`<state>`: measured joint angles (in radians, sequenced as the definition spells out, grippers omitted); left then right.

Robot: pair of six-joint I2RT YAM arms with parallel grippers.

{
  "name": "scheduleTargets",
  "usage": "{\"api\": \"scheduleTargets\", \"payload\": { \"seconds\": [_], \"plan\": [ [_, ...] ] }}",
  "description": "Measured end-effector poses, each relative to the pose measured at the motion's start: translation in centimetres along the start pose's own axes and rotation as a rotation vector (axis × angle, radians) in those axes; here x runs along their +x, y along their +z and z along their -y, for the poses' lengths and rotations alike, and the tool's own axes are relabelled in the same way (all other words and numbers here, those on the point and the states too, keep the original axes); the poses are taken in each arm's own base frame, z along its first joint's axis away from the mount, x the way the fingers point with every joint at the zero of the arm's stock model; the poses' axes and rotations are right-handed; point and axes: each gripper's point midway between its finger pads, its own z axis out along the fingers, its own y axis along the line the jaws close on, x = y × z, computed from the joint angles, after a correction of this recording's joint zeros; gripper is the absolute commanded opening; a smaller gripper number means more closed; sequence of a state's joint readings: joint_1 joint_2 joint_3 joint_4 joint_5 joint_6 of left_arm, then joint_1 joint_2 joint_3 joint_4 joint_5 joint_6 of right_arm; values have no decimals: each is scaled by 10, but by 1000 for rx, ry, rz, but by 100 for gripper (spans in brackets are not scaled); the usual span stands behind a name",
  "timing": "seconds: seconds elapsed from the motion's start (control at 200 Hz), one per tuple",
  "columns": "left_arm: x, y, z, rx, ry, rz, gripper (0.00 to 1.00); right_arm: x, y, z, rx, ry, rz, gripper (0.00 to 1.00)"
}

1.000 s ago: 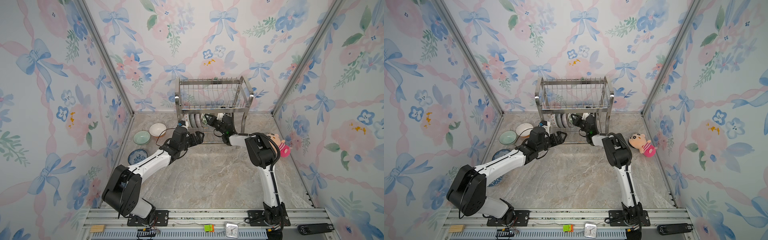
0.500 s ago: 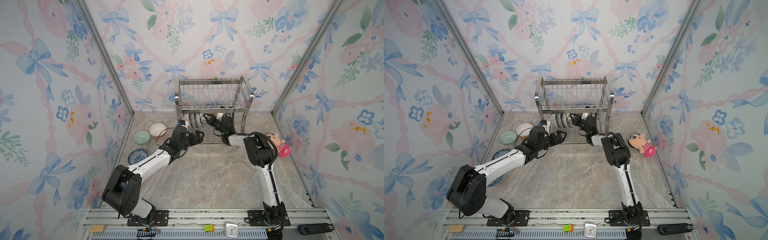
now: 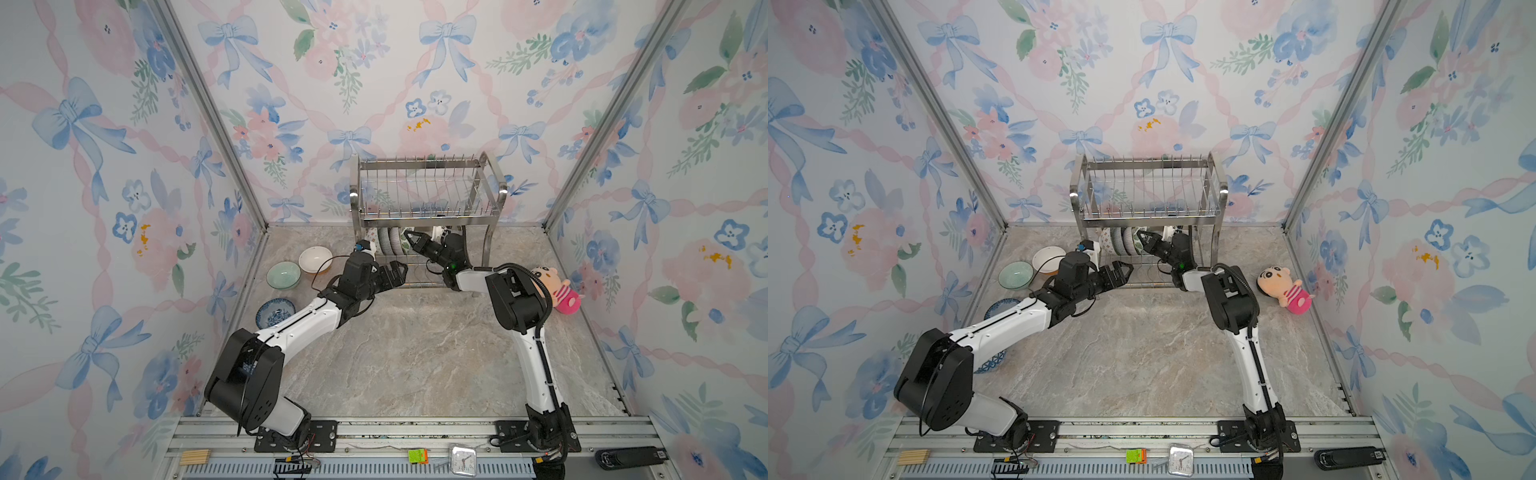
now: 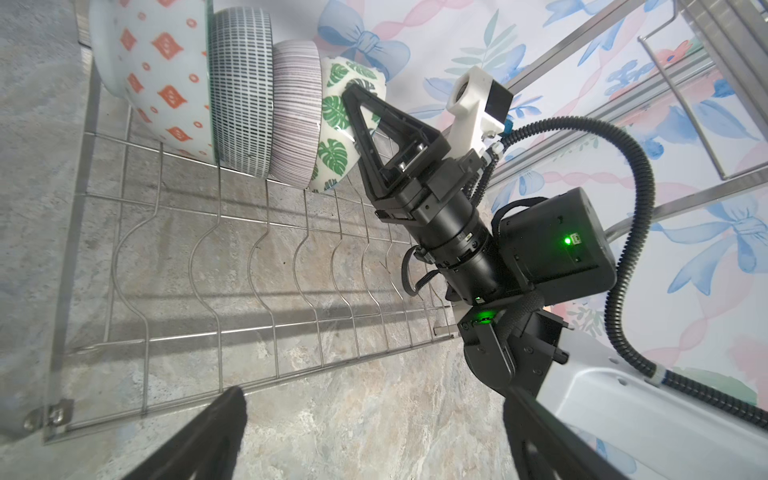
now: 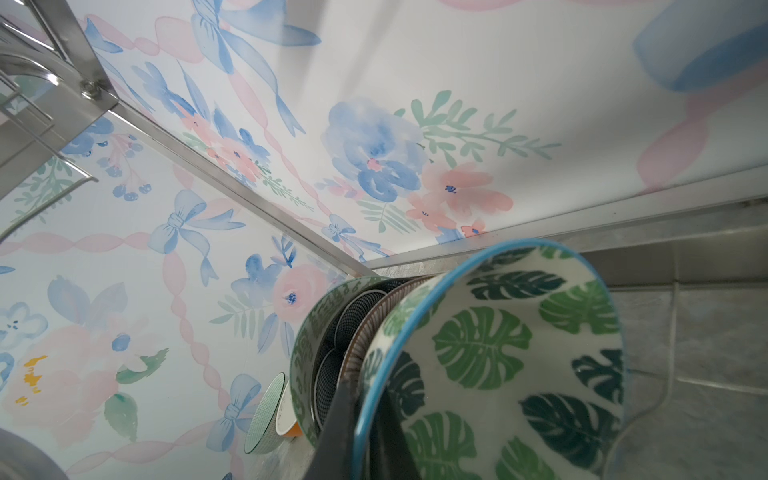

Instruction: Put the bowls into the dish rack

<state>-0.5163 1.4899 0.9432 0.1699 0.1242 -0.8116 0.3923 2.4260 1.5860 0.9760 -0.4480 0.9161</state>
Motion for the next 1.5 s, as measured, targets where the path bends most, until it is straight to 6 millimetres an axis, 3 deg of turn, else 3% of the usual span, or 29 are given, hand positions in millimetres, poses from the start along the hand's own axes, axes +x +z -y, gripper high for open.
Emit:
{"api": "scheduleTargets", "payload": {
  "seconds": [1.005,1.5],
  "plan": [
    [3,4,-2,-3,-2,-14,98,10,3,3,109,-209,-188,10],
    [4,4,-2,-2,-2,-16,98,15,1,6,123,-216,-220,16]
  ]
}}
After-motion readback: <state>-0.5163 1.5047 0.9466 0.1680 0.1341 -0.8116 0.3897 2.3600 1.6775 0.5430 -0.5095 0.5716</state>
